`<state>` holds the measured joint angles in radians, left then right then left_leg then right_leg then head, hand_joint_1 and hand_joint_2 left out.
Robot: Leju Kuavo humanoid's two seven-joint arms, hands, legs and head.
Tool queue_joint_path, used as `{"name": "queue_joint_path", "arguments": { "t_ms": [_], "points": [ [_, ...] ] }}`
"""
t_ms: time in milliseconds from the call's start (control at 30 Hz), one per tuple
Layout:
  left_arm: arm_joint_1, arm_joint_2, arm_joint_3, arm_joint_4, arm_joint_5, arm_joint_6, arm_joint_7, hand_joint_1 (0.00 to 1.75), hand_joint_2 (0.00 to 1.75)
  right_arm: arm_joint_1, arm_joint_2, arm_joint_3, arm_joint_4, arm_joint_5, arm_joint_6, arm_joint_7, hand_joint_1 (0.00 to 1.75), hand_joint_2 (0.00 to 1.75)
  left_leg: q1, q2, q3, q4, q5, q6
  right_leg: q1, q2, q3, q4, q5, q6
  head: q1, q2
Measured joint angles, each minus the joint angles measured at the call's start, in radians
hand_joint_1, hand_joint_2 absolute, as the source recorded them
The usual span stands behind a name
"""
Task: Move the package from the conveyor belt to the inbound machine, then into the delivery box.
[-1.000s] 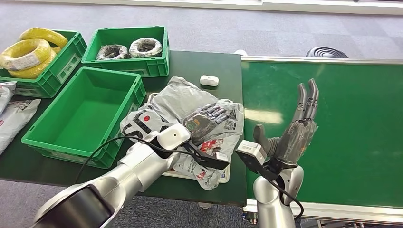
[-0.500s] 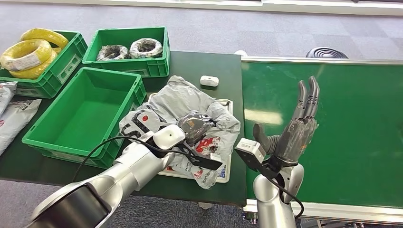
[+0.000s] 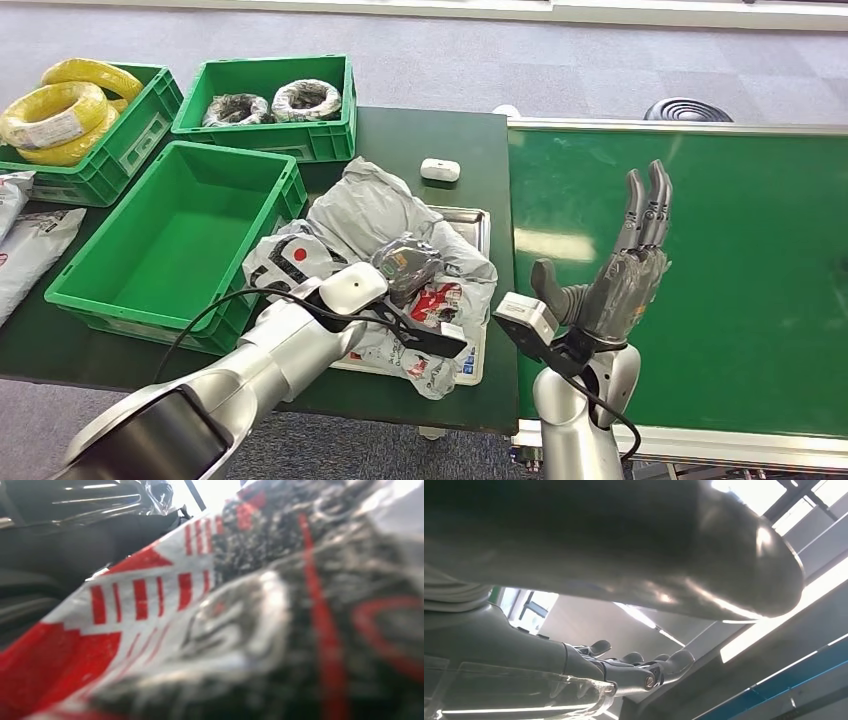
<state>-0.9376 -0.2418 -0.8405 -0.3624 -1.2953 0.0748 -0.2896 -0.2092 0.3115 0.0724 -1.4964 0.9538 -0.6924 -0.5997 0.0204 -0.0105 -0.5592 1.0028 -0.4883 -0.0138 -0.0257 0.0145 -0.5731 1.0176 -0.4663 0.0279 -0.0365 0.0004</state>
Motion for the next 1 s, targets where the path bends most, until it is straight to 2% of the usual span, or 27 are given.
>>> {"name": "queue_joint_path", "arguments": {
  "t_ms": [133, 267, 333, 400, 500, 600, 733, 867, 1000],
  "points": [
    [0.001, 0.006, 0.051, -0.016, 0.127, 0.112, -0.051, 1.59, 1.75, 0.008, 0.0, -0.002, -0.014, 0.005, 0.0, 0.002, 0.0, 0.0, 0.0, 0.0, -0.002, 0.0, 0.0, 0.0, 0.0, 0.0, -0.002, 0.0, 0.0, 0.0, 0.0, 0.0],
    [0.002, 0.013, 0.117, -0.045, 0.188, 0.144, -0.078, 1.58, 1.75, 0.017, 0.0, -0.002, -0.026, 0.008, 0.0, 0.006, 0.0, 0.0, 0.0, 0.0, -0.004, 0.0, 0.0, 0.0, 0.0, 0.0, -0.003, 0.0, 0.0, 0.0, 0.0, 0.0],
    [0.013, 0.016, 0.155, -0.075, 0.276, 0.199, -0.117, 1.54, 1.75, 0.02, 0.0, -0.002, -0.028, 0.008, 0.0, 0.01, 0.0, 0.0, 0.0, 0.0, -0.005, 0.0, 0.0, 0.0, 0.0, 0.0, -0.005, 0.001, 0.0, 0.0, 0.0, 0.0],
    [0.029, 0.025, 0.223, -0.149, 0.407, 0.259, -0.15, 1.51, 1.75, 0.026, 0.003, -0.003, -0.028, 0.007, 0.0, 0.008, 0.0, 0.0, 0.0, 0.0, -0.007, 0.0, 0.0, 0.0, 0.0, 0.0, -0.006, 0.001, 0.0, 0.0, 0.0, 0.0],
    [0.054, 0.058, 0.342, -0.33, 0.529, 0.309, -0.125, 1.52, 1.75, 0.038, 0.012, -0.01, -0.028, 0.002, 0.0, -0.014, 0.0, 0.0, 0.0, 0.001, -0.007, 0.0, 0.0, 0.0, 0.0, 0.001, -0.008, 0.001, 0.0, 0.0, 0.0, 0.0],
    [0.09, 0.089, 0.432, -0.479, 0.543, 0.353, -0.098, 1.52, 1.75, 0.043, 0.02, -0.024, -0.027, 0.0, 0.0, -0.03, 0.0, 0.0, 0.0, 0.0, -0.008, 0.0, 0.0, 0.0, 0.0, 0.001, -0.008, 0.001, 0.0, 0.0, 0.0, 0.0],
    [0.141, 0.113, 0.531, -0.607, 0.529, 0.454, -0.09, 1.52, 1.75, 0.053, 0.029, -0.041, -0.026, -0.001, 0.0, -0.036, 0.0, 0.0, 0.0, 0.0, -0.008, 0.0, 0.0, 0.0, 0.0, 0.001, -0.009, 0.002, 0.0, 0.0, 0.0, 0.0],
    [0.167, 0.127, 0.597, -0.665, 0.519, 0.495, -0.085, 1.52, 1.75, 0.061, 0.035, -0.051, -0.026, 0.0, 0.0, -0.035, 0.0, 0.0, 0.0, 0.0, -0.009, 0.0, 0.0, 0.0, 0.0, 0.0, -0.009, 0.001, 0.0, 0.0, 0.0, 0.0],
    [0.178, 0.134, 0.621, -0.691, 0.517, 0.497, -0.085, 1.52, 1.75, 0.064, 0.036, -0.057, -0.026, 0.0, 0.0, -0.035, 0.0, 0.0, 0.0, 0.0, -0.009, 0.0, 0.0, 0.0, 0.0, 0.0, -0.009, 0.001, 0.0, 0.0, 0.0, 0.0]
  ]
}}
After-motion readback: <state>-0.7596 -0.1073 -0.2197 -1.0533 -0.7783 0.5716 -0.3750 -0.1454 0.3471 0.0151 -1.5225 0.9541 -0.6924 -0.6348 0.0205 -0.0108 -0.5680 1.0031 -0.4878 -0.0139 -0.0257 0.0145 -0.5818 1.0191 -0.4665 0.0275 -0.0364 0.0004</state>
